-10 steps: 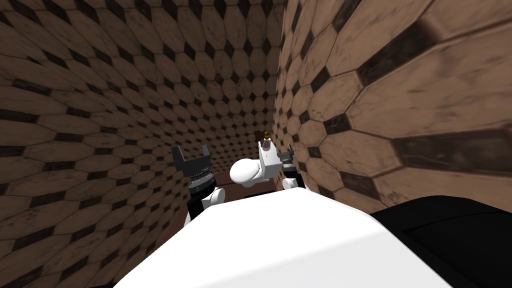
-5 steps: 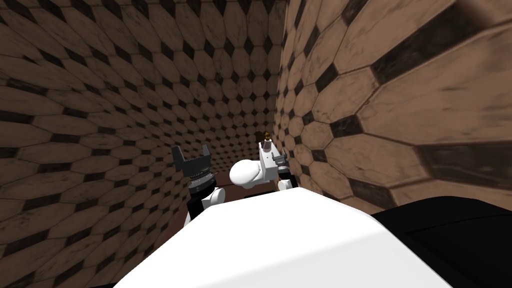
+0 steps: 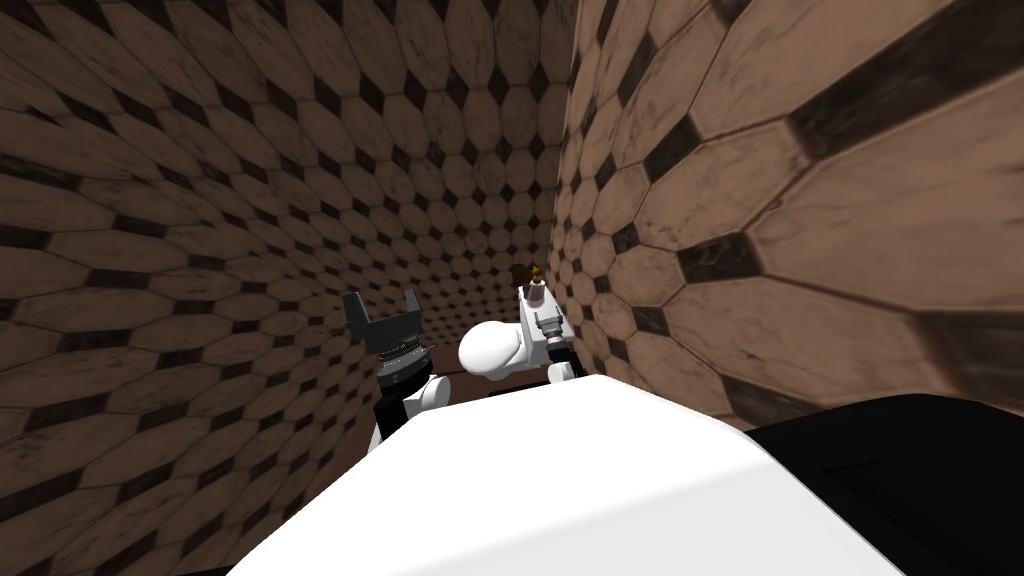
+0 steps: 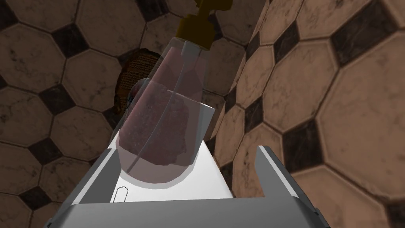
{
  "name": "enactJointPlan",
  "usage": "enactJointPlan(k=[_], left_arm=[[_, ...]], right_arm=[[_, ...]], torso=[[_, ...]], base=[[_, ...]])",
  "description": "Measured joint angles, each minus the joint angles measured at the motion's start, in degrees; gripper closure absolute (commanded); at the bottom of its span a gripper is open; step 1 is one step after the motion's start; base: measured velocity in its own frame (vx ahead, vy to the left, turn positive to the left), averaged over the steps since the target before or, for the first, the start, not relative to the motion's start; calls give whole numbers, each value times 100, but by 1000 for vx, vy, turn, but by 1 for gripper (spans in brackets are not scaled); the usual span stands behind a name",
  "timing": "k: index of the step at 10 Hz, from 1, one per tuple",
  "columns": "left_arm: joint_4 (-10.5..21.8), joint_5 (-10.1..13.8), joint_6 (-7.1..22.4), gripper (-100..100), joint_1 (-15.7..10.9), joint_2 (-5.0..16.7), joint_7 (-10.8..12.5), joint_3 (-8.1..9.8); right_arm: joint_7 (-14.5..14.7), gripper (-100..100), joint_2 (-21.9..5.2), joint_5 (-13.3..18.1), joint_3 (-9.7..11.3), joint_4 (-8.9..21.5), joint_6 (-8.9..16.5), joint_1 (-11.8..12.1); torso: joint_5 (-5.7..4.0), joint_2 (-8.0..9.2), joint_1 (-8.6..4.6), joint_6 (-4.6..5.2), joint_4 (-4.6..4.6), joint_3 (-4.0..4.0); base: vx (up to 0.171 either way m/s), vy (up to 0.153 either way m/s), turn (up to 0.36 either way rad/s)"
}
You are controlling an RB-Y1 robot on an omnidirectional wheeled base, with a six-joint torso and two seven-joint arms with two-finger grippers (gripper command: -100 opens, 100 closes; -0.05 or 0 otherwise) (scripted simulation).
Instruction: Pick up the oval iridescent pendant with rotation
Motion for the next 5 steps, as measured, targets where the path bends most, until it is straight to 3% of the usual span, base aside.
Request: enactJointPlan(k=[5], left_arm=[[0,0,0,0,0,0,0,0]], right_arm=[[-546,-100,108,-611,407,745,-27,-220]], torso=[[0,3,-4,1,1,2]], base=[[45,-14,5]])
